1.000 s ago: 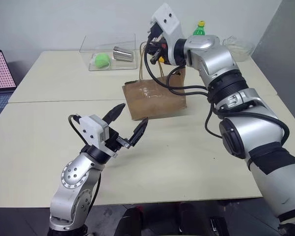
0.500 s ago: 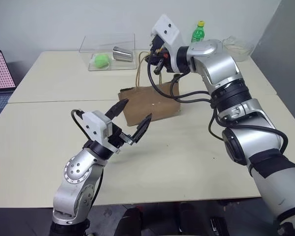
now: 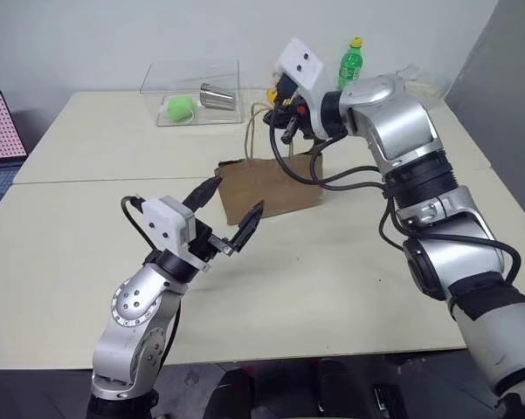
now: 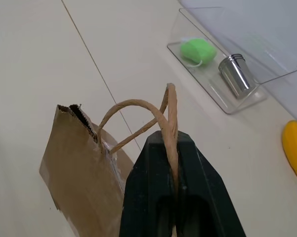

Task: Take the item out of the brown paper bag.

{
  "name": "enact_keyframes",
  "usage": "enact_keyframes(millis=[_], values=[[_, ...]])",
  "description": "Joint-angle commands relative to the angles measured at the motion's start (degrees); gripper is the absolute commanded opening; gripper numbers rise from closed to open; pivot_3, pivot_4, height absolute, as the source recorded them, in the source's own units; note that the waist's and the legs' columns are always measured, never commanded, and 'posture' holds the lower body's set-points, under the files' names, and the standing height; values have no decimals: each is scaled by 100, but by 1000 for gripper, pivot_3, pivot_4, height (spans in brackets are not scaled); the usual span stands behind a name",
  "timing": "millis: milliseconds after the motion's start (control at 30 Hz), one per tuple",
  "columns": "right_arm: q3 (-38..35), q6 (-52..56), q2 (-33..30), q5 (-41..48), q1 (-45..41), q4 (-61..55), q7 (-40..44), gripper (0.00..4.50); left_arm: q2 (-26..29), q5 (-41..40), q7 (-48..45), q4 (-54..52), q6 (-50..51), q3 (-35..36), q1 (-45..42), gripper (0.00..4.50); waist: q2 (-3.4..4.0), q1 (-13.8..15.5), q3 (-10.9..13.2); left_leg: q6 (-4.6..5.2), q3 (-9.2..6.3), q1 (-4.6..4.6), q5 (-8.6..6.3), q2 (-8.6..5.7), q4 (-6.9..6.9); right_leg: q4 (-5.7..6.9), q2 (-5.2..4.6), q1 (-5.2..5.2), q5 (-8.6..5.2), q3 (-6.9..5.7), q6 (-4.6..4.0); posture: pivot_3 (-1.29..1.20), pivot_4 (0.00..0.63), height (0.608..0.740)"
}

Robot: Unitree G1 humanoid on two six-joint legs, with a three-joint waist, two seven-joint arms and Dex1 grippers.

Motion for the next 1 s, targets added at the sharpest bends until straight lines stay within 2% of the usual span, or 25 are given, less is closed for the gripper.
enact_keyframes(millis=[33, 467, 567, 900, 933, 1000], values=[[-45, 174, -64, 71, -54, -469, 42, 23, 52, 32, -10, -83, -66, 57, -13, 4500, 0, -1, 0, 0, 0, 0, 0, 0, 0, 0, 0, 0, 0, 0, 0, 0, 150, 740], [37, 369, -205, 51, 71, -706, 151, 23, 116, 40, -89, 26, -110, 23, -183, 4500, -1, 1, -1, 4, -1, -1, -2, -1, 5, 0, 0, 1, 2, -2, -1, 0, 150, 740], [64, 261, -263, 33, 160, -688, 159, 689, 127, 34, -111, 39, -107, 39, -212, 4500, -1, 0, -1, 4, 0, 0, -2, -1, 6, 1, 0, 2, 2, -1, -1, 0, 150, 740], [-65, 451, -751, 171, 624, -1343, 355, 4278, 71, -15, -92, -40, -87, 56, -267, 4500, -1, 4, -1, 4, -2, -2, -2, -1, 18, 1, -1, 6, 5, -2, 2, 0, 150, 740], [-134, 578, -828, 241, 691, -1494, 380, 4492, 70, -20, -90, -49, -86, 59, -268, 4500, -1, 6, -1, 5, -2, -2, -3, -1, 20, 1, -1, 7, 5, -3, 2, 0, 150, 740], [-448, 982, -1038, 522, 972, -2093, 379, 4492, 65, -1, -75, -31, -78, 47, -303, 4500, -2, 13, -1, 5, -5, -4, -3, -2, 24, 0, -1, 9, 6, -3, 3, 0, 150, 740]])
